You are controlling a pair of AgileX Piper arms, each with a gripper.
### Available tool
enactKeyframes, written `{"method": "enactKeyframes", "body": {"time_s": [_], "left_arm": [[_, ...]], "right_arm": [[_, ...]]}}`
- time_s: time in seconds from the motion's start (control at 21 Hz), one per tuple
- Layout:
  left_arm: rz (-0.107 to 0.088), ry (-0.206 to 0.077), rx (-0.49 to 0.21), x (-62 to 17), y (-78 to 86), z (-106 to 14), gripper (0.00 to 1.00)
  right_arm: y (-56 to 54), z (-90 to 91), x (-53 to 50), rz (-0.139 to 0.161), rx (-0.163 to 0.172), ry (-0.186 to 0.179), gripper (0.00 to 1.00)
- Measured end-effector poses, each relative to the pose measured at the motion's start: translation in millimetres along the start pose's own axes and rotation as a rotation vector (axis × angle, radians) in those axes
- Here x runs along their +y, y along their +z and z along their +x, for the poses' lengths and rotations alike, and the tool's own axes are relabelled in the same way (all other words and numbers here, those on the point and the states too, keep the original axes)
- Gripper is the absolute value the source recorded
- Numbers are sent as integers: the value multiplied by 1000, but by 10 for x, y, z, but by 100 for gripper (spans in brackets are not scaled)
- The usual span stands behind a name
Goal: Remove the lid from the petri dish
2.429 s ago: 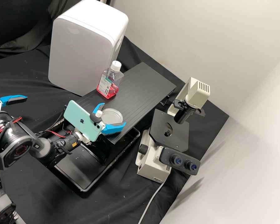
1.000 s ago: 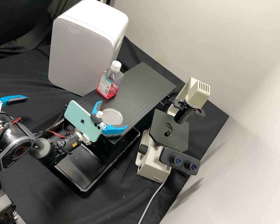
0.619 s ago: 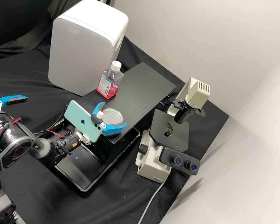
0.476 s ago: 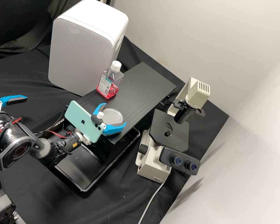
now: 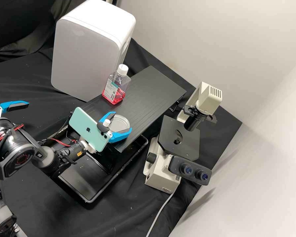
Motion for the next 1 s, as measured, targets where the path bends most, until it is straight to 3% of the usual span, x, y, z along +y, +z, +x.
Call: {"method": "enactKeyframes", "body": {"time_s": [0.1,0.14,1.0], "left_arm": [[0,0,0,0,0,0,100],[0,0,0,0,0,0,100],[0,0,0,0,0,0,100]], "right_arm": [[4,0,5,1,-2,2,0],[4,0,5,1,-2,2,100],[4,0,1,-4,-4,0,100]]}}
